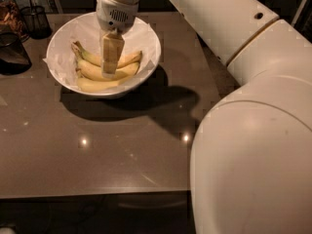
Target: Pick banana from white bowl
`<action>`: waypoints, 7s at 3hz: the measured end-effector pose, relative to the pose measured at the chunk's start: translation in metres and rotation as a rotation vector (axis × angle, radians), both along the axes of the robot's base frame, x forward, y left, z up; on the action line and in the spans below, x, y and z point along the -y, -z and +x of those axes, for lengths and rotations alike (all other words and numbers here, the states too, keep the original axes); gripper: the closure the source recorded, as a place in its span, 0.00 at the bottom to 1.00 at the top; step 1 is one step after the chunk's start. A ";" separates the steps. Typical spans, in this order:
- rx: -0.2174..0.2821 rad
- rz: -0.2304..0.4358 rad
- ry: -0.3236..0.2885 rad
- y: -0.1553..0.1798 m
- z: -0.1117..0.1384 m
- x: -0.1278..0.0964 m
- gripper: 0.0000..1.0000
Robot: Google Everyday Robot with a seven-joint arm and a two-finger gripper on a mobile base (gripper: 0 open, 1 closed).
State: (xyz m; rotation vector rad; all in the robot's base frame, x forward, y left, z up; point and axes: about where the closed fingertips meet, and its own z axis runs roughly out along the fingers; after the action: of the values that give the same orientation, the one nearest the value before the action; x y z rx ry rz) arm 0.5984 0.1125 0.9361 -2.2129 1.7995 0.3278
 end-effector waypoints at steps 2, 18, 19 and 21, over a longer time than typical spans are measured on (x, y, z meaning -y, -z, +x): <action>-0.041 -0.008 0.000 0.018 0.004 -0.007 0.45; 0.110 0.068 -0.017 -0.024 -0.054 0.010 1.00; 0.121 0.052 -0.013 -0.029 -0.058 0.009 1.00; 0.076 0.057 0.057 -0.040 -0.125 0.022 1.00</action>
Offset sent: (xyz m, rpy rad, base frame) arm -0.0129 -0.0132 -0.0334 -0.0825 0.1389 0.0132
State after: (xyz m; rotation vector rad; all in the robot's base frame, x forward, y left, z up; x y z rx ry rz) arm 0.4731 0.0908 0.9757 -2.1027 1.7865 0.2767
